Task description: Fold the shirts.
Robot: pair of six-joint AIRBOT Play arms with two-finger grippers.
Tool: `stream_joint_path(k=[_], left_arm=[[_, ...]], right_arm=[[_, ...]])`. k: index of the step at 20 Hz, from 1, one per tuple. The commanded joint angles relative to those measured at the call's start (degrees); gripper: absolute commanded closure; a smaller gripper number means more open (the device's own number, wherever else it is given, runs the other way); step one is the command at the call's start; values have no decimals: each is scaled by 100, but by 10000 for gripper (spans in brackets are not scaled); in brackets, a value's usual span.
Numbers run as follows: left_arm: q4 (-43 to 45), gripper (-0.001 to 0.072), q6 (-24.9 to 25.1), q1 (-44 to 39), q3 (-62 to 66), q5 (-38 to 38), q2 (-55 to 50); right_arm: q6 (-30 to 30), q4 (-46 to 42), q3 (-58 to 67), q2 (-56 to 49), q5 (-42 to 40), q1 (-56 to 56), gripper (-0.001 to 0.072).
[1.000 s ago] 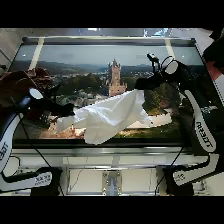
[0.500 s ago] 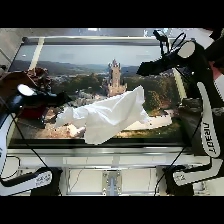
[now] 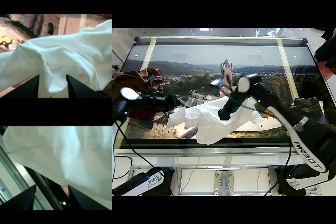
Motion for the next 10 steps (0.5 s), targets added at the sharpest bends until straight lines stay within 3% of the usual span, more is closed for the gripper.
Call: stream_joint_path(k=[1, 6, 10], left_arm=[[50, 309, -761, 11, -691, 597, 20], [-566, 309, -938, -129, -1121, 1327, 0], [-916, 309, -940, -531, -1121, 1818, -96]], right_arm=[[-544, -378, -249, -372, -485, 988, 264], [-745, -387, -249, -833, -892, 1738, 263], [-780, -470, -249, -883, -1784, 2035, 265]])
